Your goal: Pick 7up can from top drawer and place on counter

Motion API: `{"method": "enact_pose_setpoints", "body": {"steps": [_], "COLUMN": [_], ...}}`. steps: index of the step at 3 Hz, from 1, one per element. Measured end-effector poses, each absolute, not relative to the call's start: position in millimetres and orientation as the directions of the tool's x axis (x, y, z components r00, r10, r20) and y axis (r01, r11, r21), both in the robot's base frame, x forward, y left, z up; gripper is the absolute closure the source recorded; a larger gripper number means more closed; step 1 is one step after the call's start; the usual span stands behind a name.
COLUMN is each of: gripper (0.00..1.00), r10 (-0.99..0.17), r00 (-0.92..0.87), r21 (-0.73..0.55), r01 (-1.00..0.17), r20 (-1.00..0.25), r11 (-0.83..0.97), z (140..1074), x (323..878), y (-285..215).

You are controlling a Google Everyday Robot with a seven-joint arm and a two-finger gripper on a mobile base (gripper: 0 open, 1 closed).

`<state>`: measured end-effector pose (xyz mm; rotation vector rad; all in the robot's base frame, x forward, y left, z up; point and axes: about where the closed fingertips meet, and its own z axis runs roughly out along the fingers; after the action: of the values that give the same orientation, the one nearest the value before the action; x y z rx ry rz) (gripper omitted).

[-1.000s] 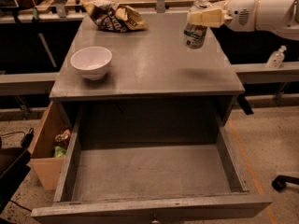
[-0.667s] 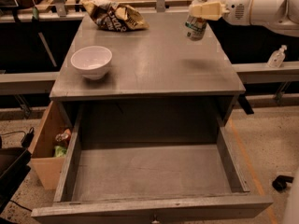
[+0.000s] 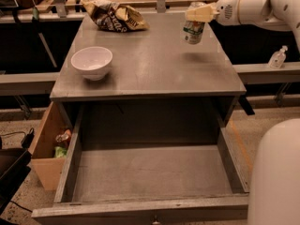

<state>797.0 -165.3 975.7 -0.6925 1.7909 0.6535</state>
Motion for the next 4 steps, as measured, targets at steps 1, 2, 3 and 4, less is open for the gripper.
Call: {"method": "enact_pose_setpoints", "body": {"steps": [1, 2, 3, 4], "gripper": [1.00, 1.00, 0.84, 0.60], "r10": [-0.123, -0.051, -0.046, -0.047], "r00": [-0.320, -0.321, -0.320, -0.322], "r21": [0.155, 0.212, 0.217, 0.220], "r01": [-0.717, -0.729, -0.735, -0.738], "r20": [-0.940, -0.946, -0.946, -0.946], "r11": [0.679, 0.651, 0.642, 0.638], "z": [947.7, 927.4, 926.9, 925.2], "x": [810.6, 818.5, 818.9, 819.6], "y": [-155.6, -144.3, -137.5, -133.8]}}
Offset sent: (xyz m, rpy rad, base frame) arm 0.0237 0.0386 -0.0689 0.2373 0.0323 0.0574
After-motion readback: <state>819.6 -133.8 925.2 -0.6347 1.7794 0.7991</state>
